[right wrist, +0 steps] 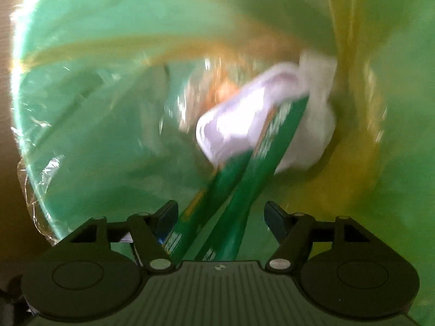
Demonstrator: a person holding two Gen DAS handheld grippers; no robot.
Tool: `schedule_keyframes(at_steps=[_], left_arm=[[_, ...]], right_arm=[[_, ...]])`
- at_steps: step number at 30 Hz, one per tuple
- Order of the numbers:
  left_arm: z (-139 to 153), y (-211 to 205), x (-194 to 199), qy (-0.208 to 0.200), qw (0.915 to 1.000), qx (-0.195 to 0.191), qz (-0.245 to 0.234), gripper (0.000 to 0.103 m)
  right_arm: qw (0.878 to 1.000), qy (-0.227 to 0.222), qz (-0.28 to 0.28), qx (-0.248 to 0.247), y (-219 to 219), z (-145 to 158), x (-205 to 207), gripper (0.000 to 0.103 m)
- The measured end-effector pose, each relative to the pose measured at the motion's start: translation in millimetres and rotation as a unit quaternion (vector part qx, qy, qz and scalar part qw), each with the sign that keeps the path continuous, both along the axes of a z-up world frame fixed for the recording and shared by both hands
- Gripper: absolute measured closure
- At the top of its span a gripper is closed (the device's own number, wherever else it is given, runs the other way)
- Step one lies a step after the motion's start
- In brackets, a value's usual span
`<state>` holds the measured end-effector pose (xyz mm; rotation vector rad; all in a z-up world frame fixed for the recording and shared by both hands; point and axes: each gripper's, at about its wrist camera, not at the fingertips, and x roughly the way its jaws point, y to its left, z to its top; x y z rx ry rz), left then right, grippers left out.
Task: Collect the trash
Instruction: 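Push the green packets deeper into the bin with the right gripper, then raise both grippers out of the bin back over the counter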
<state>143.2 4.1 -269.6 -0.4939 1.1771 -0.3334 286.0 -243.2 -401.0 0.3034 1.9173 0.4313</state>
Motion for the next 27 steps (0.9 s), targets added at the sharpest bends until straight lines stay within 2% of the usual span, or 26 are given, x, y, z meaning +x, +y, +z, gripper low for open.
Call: schedule_keyframes(at_steps=[1,2,3,4,7,9,12,14,16,17,19,20,22,24,26,27], left_arm=[[-0.8,-1.4,0.2,0.002,1.0,0.0,-0.002,0.087],[-1.3,-2.4,0.1,0.002,1.0,0.001,-0.004,0.087],[-1.1,-3.4,0.0,0.002,1.0,0.002,-0.005,0.087],[-0.9,-3.7,0.7,0.002,1.0,0.002,-0.006,0.087],[1.4,-2.5,2.8,0.001,1.0,0.008,0.0,0.087],[6.2,-1.5,2.5,-0.003,0.9999,0.015,0.005,0.087],[18.0,-0.4,1.0,-0.018,0.9996,0.022,0.009,0.087],[27.4,-2.8,-0.3,-0.028,0.9992,0.027,0.01,0.087],[37.4,-5.1,-1.4,-0.035,0.9988,0.031,0.009,0.087],[44.4,-7.5,-1.3,-0.039,0.9986,0.035,0.009,0.087],[62.4,-14.7,-1.0,-0.053,0.9977,0.042,0.004,0.087],[73.7,-18.6,-1.6,-0.065,0.9969,0.045,0.0,0.087],[103.1,-30.2,-3.1,-0.107,0.9927,0.055,-0.012,0.087],[133.1,-43.3,-5.2,-0.15,0.9862,0.065,-0.025,0.087],[166.3,-53.2,-9.9,-0.194,0.9777,0.072,-0.037,0.087],[182.0,-55.6,-12.2,-0.212,0.9736,0.075,-0.04,0.087]], right_arm=[[1.0,-0.003,-0.007,0.001,-0.4,-7.8,-0.4,0.053],[1.0,0.003,-0.011,0.0,0.4,-12.1,0.8,0.064],[1.0,0.015,-0.017,-0.004,8.9,-29.9,1.3,0.081],[0.999,0.031,-0.024,-0.007,14.7,-42.1,-0.8,0.09],[0.997,0.072,-0.03,0.005,39.7,-75.2,-17.2,0.092],[0.999,0.046,-0.02,-0.009,48.1,-72.1,-21.2,0.092],[1.0,-0.024,-0.001,0.001,46.5,-29.8,-19.4,0.091],[0.996,-0.085,-0.005,0.007,33.2,14.2,-17.7,0.091],[0.988,-0.153,-0.009,0.0,16.4,62.0,-21.3,0.086],[0.982,-0.188,-0.01,-0.006,6.9,86.6,-25.0,0.082],[0.967,-0.255,-0.009,-0.022,-10.5,134.7,-35.3,0.067],[0.956,-0.292,-0.006,-0.033,-17.1,158.3,-43.0,0.066],[0.928,-0.366,0.01,-0.06,-25.7,204.5,-59.8,0.066],[0.896,-0.437,0.027,-0.079,-30.6,247.7,-77.2,0.062],[0.864,-0.495,0.037,-0.083,-31.8,289.3,-92.9,0.047],[0.851,-0.517,0.038,-0.08,-37.5,312.0,-95.8,0.035]])
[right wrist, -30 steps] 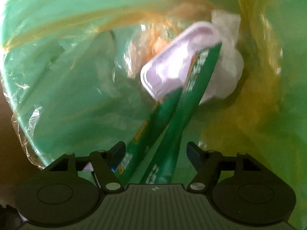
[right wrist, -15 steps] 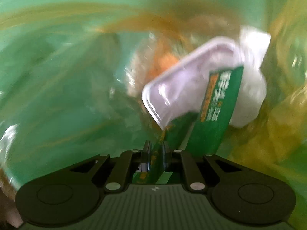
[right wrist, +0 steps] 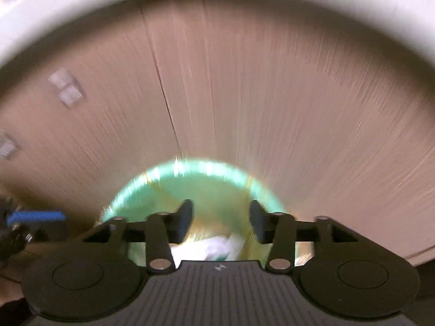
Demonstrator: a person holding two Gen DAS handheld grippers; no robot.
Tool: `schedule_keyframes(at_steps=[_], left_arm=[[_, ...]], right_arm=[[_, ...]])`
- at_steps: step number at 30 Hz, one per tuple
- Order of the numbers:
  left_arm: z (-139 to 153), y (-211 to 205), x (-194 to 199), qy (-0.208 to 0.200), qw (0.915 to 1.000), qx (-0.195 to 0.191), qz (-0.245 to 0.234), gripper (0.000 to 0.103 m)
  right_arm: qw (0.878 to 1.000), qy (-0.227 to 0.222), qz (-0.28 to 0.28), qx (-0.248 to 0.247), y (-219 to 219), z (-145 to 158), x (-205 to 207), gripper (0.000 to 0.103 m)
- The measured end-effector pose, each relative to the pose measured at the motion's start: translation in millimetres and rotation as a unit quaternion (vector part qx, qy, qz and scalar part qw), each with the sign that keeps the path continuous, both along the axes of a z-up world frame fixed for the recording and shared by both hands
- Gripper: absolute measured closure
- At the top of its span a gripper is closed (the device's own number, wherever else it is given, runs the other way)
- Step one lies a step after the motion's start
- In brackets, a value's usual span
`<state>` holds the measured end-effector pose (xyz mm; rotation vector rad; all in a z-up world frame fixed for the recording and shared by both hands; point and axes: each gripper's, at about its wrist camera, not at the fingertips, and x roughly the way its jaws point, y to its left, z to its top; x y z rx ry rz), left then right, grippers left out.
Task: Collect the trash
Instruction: 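Raise both grippers out of the bin back over the counter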
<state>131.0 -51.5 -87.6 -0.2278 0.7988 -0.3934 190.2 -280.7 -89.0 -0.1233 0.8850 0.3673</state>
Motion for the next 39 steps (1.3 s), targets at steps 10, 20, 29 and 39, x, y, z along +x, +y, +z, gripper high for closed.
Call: schedule_keyframes(at_steps=[10,20,29,39], left_arm=[[131.3,20.1,-35.4,-0.101,0.9904,0.076,0.055,0.087],[180.0,92.5,-5.8,-0.045,0.9921,0.093,0.071,0.087],[217.4,216.6,42.8,-0.106,0.9686,0.097,0.203,0.087],[166.5,288.6,94.1,-0.042,0.9445,0.078,0.316,0.087]], right_arm=[[0.99,-0.122,0.022,0.063,9.5,117.6,-8.0,0.028],[0.982,-0.164,0.066,0.061,72.3,144.4,5.2,0.026],[0.985,-0.16,0.059,0.036,94.5,137.1,15.4,0.026],[0.993,-0.109,0.016,0.036,73.7,114.4,34.5,0.026]])
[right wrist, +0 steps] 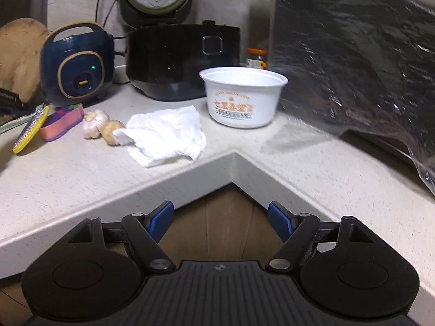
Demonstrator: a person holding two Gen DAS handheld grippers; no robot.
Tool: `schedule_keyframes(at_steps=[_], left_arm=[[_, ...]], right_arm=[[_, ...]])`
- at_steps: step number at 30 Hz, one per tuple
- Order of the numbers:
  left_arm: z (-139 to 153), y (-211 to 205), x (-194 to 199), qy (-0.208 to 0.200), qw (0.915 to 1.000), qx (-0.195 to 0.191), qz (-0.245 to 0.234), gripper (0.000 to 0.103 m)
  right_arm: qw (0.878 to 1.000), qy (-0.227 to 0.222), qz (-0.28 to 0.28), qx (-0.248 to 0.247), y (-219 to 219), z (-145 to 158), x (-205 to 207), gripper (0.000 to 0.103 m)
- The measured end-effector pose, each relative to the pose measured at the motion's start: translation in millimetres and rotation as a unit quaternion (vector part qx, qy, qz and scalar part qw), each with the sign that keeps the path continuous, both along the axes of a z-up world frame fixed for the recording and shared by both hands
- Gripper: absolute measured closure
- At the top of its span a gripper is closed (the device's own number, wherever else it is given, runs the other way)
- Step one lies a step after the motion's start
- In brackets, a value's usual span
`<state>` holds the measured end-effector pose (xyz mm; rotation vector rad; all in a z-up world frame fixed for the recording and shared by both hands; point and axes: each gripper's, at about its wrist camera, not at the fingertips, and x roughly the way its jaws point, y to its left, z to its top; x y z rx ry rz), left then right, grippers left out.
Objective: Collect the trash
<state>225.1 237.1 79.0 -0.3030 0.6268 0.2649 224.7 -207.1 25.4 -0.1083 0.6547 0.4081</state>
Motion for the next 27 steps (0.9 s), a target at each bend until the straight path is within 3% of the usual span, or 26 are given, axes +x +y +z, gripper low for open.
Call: schedule_keyframes(at_steps=[4,12,19,25,27], left_arm=[[0.8,-24.8,-9.2,-0.008,0.9992,-0.009,-0.038,0.087],[-2.5,-83.7,-20.0,0.017,0.9923,-0.013,-0.122,0.086],[-20.1,-133.4,-13.9,0.069,0.9742,-0.05,-0.209,0.087],[-20.0,-167.7,-10.8,0.076,0.9555,-0.065,-0.278,0.086],[-14.5,-170.6,-14.8,0.066,0.9532,-0.065,-0.288,0.086]], right_arm=[[1.0,0.006,-0.004,0.002,-5.5,-2.2,1.4,0.026],[1.0,0.007,0.011,0.007,4.3,-2.7,-3.4,0.026],[1.0,-0.01,0.016,0.002,17.5,5.6,-8.7,0.026],[0.999,-0.029,0.027,0.002,26.0,16.5,-11.1,0.025],[0.999,-0.033,0.029,0.003,27.8,18.0,-9.5,0.024]])
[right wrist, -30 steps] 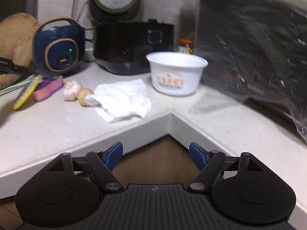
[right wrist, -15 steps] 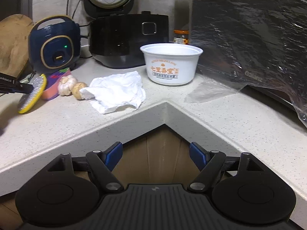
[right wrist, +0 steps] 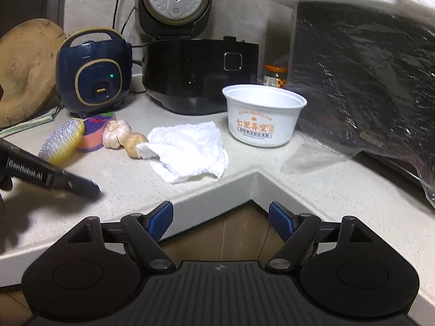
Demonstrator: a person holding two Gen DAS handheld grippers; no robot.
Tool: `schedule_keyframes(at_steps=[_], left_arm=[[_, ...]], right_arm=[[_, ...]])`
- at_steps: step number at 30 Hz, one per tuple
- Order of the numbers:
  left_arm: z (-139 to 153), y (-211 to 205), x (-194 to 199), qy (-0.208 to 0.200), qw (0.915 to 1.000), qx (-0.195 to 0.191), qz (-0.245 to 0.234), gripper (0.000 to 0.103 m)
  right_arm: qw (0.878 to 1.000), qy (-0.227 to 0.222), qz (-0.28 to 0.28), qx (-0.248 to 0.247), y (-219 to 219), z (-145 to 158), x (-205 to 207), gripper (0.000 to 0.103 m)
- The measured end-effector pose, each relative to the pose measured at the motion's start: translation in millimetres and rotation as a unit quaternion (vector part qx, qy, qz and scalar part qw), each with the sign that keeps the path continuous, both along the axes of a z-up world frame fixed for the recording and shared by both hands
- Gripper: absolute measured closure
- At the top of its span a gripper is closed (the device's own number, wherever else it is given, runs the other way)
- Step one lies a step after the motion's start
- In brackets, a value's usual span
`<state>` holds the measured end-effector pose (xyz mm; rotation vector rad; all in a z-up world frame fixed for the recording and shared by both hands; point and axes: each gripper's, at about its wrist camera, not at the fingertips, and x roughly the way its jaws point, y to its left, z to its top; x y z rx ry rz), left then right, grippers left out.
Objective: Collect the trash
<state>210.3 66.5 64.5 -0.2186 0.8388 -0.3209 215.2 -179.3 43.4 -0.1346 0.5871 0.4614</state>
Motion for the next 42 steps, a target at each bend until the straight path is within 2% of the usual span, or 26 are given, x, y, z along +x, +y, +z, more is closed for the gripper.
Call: schedule_keyframes(at_steps=[2,5,7,9,11,13,15,18,20,23,28,32,36,38,40,42], left_arm=[[12.2,5.8,-7.0,-0.028,0.9996,0.006,0.008,0.086],[33.9,32.8,-14.8,-0.078,0.9944,0.032,0.064,0.086],[44.3,60.1,-16.4,-0.107,0.9858,0.051,0.119,0.086],[46.7,89.5,-16.7,-0.131,0.9708,0.075,0.186,0.086],[41.6,117.7,-14.3,-0.137,0.9558,0.086,0.245,0.086],[32.5,139.6,-6.6,-0.122,0.9481,0.081,0.282,0.087],[19.7,153.7,0.9,-0.093,0.9497,0.064,0.292,0.087],[4.6,154.3,8.5,-0.06,0.9582,0.036,0.278,0.087],[1.6,142.7,7.8,-0.055,0.9664,0.019,0.25,0.087],[1.4,110.5,3.0,-0.049,0.9779,0.014,0.203,0.087],[-1.0,66.7,0.5,-0.024,0.9914,-0.005,0.129,0.087],[-1.1,45.3,1.2,-0.014,0.996,0.001,0.088,0.087],[12.9,39.5,-4.3,-0.043,0.9968,-0.002,0.068,0.087],[16.8,40.3,0.7,-0.052,0.9962,-0.011,0.07,0.087],[20.3,47.4,1.9,-0.057,0.9946,-0.036,0.078,0.087],[23.0,53.7,1.8,-0.063,0.9929,-0.061,0.08,0.087]], right_arm=[[1.0,-0.002,0.001,-0.001,1.7,-0.9,2.3,0.024],[1.0,0.007,0.003,0.004,2.9,-5.7,7.3,0.024],[1.0,0.015,0.002,0.008,3.4,-9.6,9.8,0.024],[1.0,0.019,0.004,0.012,4.3,-12.7,10.2,0.024],[1.0,0.024,0.005,0.016,5.8,-15.4,10.4,0.024],[0.999,0.027,0.008,0.016,8.4,-17.8,9.9,0.024],[1.0,0.026,0.011,0.011,11.6,-19.3,7.8,0.024],[1.0,0.024,0.011,0.007,14.6,-19.0,4.4,0.024],[1.0,0.022,0.013,0.009,15.7,-17.2,1.6,0.024],[1.0,0.015,0.018,0.008,18.8,-14.5,-1.1,0.023],[1.0,0.011,0.024,0.017,24.5,-11.3,-3.1,0.023],[0.999,0.004,0.03,0.038,24.8,-7.2,-4.8,0.023],[0.998,-0.006,0.037,0.059,25.5,-2.3,-2.6,0.023],[0.997,-0.007,0.046,0.063,31.0,-2.5,1.5,0.028],[0.997,0.001,0.054,0.056,39.2,-5.4,5.8,0.064],[0.996,0.015,0.064,0.058,44.7,-10.5,8.6,0.065]])
